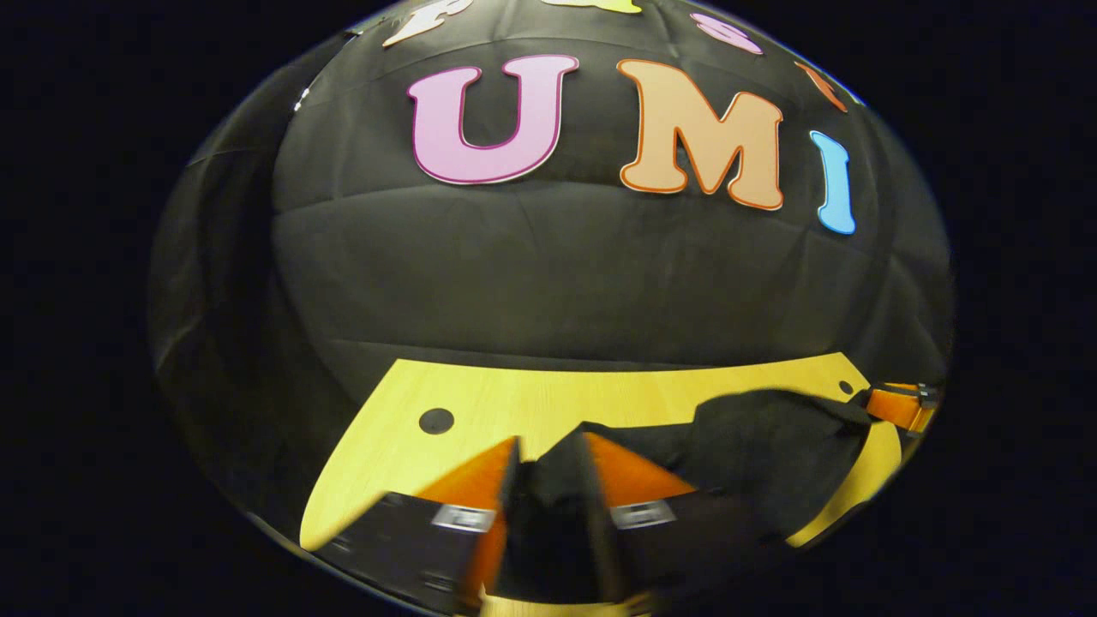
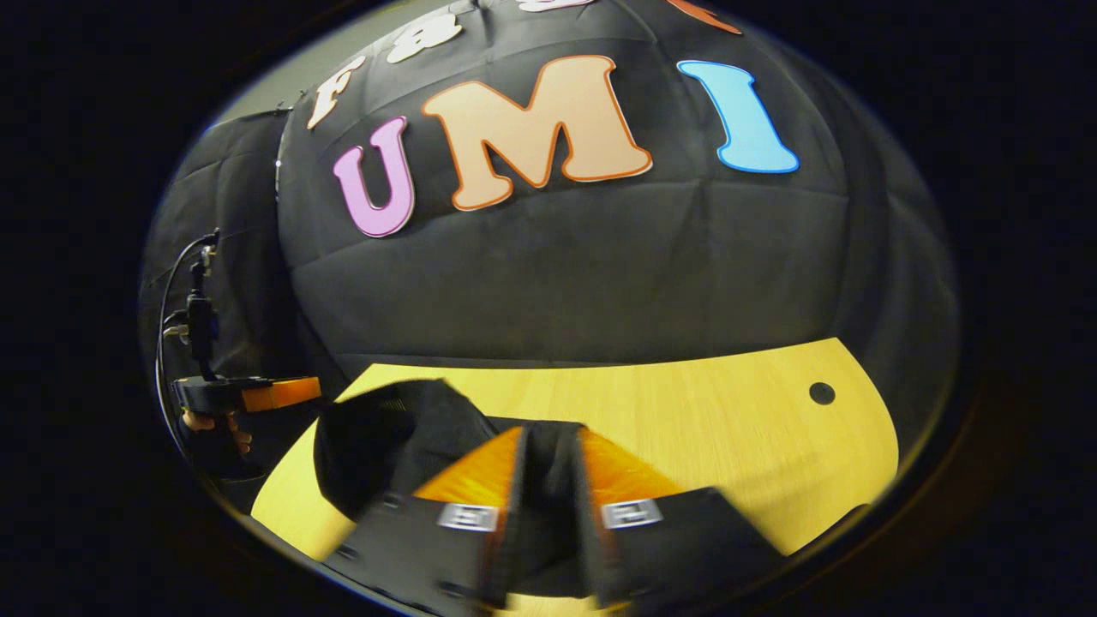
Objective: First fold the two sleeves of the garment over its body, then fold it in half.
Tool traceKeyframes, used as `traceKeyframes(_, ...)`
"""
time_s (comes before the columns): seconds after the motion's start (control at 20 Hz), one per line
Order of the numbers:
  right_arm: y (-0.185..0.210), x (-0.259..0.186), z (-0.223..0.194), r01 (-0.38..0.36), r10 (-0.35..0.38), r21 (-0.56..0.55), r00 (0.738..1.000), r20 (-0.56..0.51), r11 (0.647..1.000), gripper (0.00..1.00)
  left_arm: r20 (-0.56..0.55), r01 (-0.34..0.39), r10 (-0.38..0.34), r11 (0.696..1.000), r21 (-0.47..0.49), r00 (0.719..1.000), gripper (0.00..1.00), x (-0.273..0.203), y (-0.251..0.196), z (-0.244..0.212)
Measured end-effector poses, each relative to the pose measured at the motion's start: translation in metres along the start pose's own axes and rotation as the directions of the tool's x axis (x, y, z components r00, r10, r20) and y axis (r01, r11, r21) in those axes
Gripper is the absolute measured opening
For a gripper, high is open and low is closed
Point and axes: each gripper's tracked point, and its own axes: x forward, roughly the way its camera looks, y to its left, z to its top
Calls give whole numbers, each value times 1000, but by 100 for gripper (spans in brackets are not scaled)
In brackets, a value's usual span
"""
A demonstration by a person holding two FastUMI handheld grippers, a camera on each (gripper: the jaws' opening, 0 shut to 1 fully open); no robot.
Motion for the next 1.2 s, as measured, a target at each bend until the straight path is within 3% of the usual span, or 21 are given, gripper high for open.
traceKeyframes(0.1,-18,-4,26,54,-54,-4,995,89,999,94,51,-33,33,999,-1,998,90,-6,5,14)
traceKeyframes(0.15,-12,-7,43,62,-62,3,991,117,998,98,77,-36,36,999,-4,996,94,-10,5,22)
traceKeyframes(0.55,-11,-65,55,89,-87,1,977,196,996,98,195,-30,38,999,-45,980,94,-76,13,57)
traceKeyframes(0.7,7,-122,59,104,-96,-15,957,275,994,98,294,-20,25,1000,-20,956,92,-136,21,75)
traceKeyframes(0.9,44,-215,57,137,-100,-53,896,432,989,94,412,-8,1,1000,15,911,94,-226,40,85)
traceKeyframes(1.2,110,-301,17,88,-61,-36,881,469,995,94,442,-13,-15,998,60,897,93,-324,71,52)
